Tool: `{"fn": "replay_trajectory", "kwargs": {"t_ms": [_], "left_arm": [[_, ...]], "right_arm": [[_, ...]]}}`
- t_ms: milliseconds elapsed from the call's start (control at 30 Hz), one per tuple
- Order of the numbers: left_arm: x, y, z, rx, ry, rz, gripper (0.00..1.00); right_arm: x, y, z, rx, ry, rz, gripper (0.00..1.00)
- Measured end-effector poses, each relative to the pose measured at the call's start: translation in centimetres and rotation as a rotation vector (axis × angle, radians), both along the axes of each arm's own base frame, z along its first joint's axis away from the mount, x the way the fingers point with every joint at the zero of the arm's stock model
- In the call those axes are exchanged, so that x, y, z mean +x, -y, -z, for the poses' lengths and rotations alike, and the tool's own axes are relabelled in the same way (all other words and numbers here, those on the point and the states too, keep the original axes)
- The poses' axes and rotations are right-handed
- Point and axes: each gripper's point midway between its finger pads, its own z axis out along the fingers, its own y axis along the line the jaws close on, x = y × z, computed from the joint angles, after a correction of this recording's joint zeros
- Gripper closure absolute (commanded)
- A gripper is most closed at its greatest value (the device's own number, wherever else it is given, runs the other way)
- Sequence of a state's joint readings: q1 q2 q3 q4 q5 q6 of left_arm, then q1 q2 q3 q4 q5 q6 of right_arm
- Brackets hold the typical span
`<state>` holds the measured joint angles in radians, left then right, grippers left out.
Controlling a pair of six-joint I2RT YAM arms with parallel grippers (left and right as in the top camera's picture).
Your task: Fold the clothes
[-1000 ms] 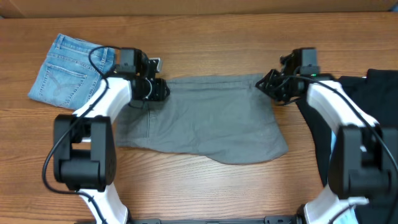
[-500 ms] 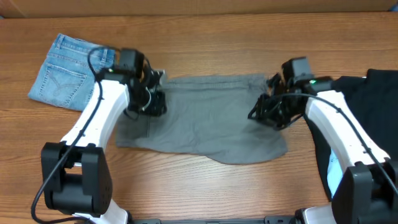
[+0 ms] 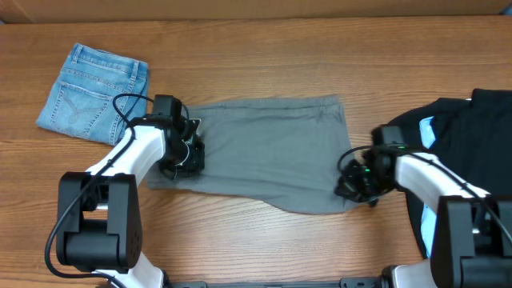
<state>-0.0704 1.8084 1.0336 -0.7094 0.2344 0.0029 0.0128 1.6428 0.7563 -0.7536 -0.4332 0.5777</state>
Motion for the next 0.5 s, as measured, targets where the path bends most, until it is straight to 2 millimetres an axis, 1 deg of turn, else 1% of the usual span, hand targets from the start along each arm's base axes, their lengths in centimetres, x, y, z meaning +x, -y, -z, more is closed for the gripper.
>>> {"fn": "replay_trajectory", "kwargs": {"t_ms": [100,200,267,333,433,500], "left_arm": [[0.0,-0.4,0.0,-0.004,-0.004,-0.017,0.70],[-0.2,-1.5,-0.3,0.008,-0.031,-0.047,0.69],[-0.5,-3.0,-0.5,0.043,-0.061,-0.078,0.64],[-0.9,-4.2,-0.8,0.063,-0.106,-0.107,0.55],[-0.5,-4.9,-2.1,0.067,-0.129,-0.115,0.41],[0.4,-4.5,-3.4,0.044,-0.108,-0.092,0.39]], "right_arm": [[-0.6,1.9,-0.2,-0.006,-0.066,0.095,0.96],[-0.8,3.1,-0.9,-0.030,-0.107,0.121,0.96],[-0.6,4.0,-1.5,-0.073,-0.118,0.120,0.96],[-0.3,4.7,-2.0,-0.110,-0.116,0.108,0.96],[1.3,5.2,-3.7,-0.129,-0.050,0.067,0.96],[3.1,4.8,-5.4,-0.115,0.045,0.014,0.96]]}}
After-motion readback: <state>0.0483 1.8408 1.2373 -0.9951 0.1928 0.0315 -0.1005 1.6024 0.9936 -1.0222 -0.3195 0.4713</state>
